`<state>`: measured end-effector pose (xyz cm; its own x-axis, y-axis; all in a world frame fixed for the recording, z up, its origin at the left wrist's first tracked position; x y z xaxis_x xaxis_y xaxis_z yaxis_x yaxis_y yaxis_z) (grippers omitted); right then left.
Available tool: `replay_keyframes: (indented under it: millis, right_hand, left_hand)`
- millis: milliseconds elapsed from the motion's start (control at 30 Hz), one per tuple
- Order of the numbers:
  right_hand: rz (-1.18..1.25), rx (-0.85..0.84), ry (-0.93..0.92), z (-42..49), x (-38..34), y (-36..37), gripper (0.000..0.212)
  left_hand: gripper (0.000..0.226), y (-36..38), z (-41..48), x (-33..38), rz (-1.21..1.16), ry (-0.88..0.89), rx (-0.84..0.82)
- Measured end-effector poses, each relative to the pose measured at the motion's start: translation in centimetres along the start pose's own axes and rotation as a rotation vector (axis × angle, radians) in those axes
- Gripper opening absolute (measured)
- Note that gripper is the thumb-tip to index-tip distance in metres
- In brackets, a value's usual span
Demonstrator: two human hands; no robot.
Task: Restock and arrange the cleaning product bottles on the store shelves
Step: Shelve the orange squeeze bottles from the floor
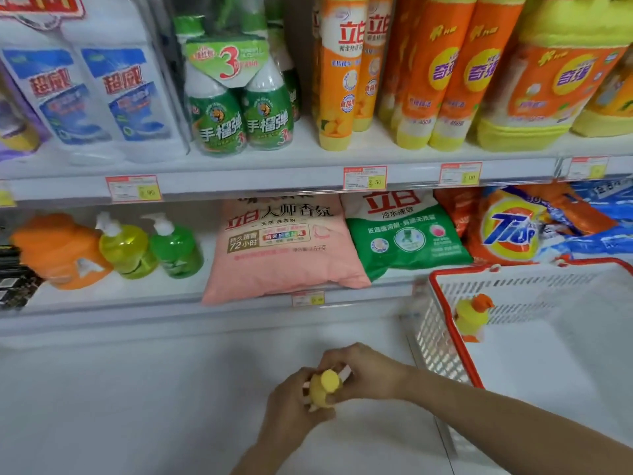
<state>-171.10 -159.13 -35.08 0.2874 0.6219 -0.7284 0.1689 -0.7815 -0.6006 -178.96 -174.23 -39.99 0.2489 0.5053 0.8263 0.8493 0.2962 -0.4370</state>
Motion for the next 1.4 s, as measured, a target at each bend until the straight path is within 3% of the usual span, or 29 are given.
replay_keyframes:
  millis: [233,533,700,833,933,1033,1133,1267,1400]
  right_hand:
    - [-0.117,-0.081,0.089,-4.2,2.6,-1.9,0.035]
    - [-0.084,-0.115,0.193,-9.1,4.3,-2.8,0.047]
    - [-0.082,-0.229,0.205,-7.8,3.9,-4.7,0.059]
    - [-0.073,-0.346,0.169,-6.4,1.8,-8.2,0.057]
    - [-0.068,-0.171,0.009,-4.8,-1.9,-13.4,0.042]
    - [0.063,0.125,-0.202,-3.7,-6.1,-19.2,0.021]
    - [0.21,0.434,-0.348,-2.8,-8.9,-24.4,0.017]
    - [0.283,0.75,-0.403,-0.9,-10.4,-29.2,0.027]
    - [0.215,0.763,-0.293,2.2,-11.2,-30.7,0.05]
  left_hand:
    - [0.057,4.6,2.1,1.4,-0.064,0.049,-0.159]
    - [0.056,8.0,3.2,2.8,0.15,0.216,-0.353]
    - [0.053,4.8,3.9,4.1,0.302,0.245,-0.33]
    - [0.032,-0.1,4.3,7.9,0.435,0.346,-0.136]
    - [0.034,-4.7,4.7,12.5,0.483,0.476,0.126]
    - [0.034,-9.3,5.0,17.9,0.562,0.619,0.423]
    - [0.041,-12.7,5.1,22.8,0.692,0.705,0.622]
    - [0.056,-15.2,6.2,25.5,0.808,0.56,0.599]
    - [0.075,-16.0,7.7,24.8,0.899,0.37,0.527]
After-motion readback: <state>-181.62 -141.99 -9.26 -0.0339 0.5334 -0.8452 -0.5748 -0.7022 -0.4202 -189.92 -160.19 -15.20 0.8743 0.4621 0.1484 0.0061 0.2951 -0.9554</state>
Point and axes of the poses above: each hand's wrist, its own z-axis towards the middle knuckle, its own y-axis out of the palm, x = y × z, the point moved 3 cm from there along z, towards the middle knuckle, and after that the axes turned 4 degrees about -x, right-handed, at the moved point
